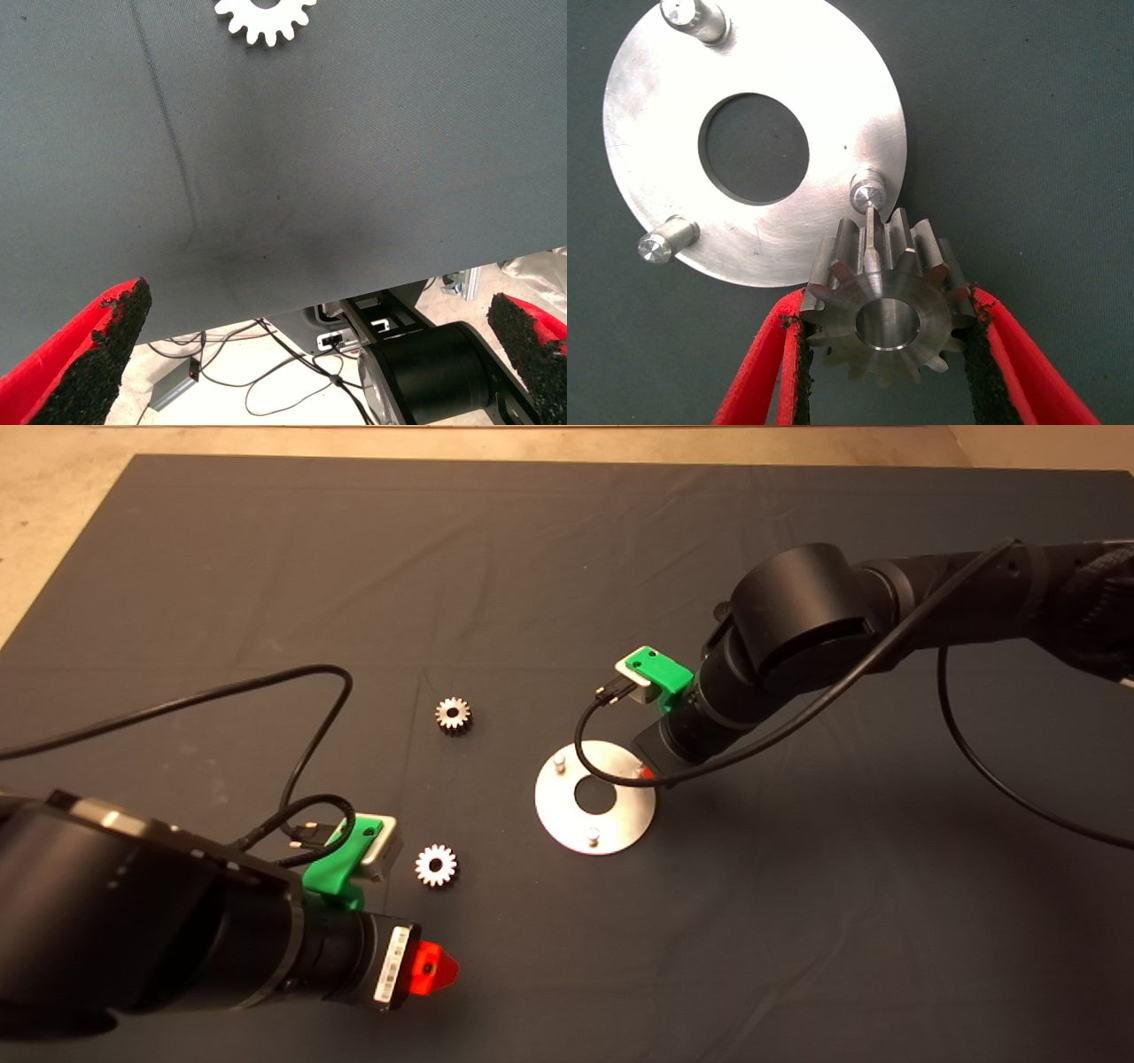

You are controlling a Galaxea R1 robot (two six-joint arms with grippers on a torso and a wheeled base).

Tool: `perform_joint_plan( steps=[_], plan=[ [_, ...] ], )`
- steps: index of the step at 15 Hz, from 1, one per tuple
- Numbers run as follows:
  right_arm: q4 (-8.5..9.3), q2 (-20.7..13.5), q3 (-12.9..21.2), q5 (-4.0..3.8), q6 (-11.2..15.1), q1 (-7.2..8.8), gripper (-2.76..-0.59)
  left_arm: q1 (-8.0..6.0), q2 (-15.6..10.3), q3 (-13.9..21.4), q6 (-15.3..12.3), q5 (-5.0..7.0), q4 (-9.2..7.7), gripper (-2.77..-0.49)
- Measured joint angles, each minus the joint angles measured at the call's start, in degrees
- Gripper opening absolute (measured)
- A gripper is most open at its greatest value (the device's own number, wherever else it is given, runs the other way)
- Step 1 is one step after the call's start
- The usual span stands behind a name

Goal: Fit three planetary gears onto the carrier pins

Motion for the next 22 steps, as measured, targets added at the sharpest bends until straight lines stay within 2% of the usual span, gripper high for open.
perform_joint_plan(
  steps=[4, 9, 10, 11, 14, 18, 22],
  plan=[
    [0.02, 1.0, -2.59, -0.34, -0.15, -0.02, -2.42, 0.0, 0.02, 0.0, 0.0, 0.0, 0.0, -0.5],
    [0.05, 3.64, -3.83, 0.3, -1.14, -0.32, -2.42, 0.0, 0.02, 0.0, 0.0, -0.02, 0.0, -0.5],
    [0.02, 3.56, -3.86, -0.22, -1.25, -0.32, -2.41, 0.0, 0.02, 0.0, 0.0, 0.0, 0.0, -0.5],
    [0.02, 3.61, -3.86, -0.34, -1.29, -0.33, -2.42, 0.0, 0.02, 0.0, 0.0, -0.02, 0.0, -0.5],
    [0.05, 3.61, -3.86, -0.39, -1.32, -0.79, -2.42, 0.0, 0.02, 0.0, 0.0, 0.0, 0.0, -0.5],
    [0.05, 3.61, -3.86, -0.67, -2.15, -2.23, -2.42, 0.0, 0.02, 0.0, 0.0, 0.0, 0.0, -0.5],
    [0.08, 3.61, -3.86, -0.98, -2.35, -2.23, -2.42, 0.0, 0.02, 0.0, 0.0, 0.0, 0.0, -0.5]
  ],
)
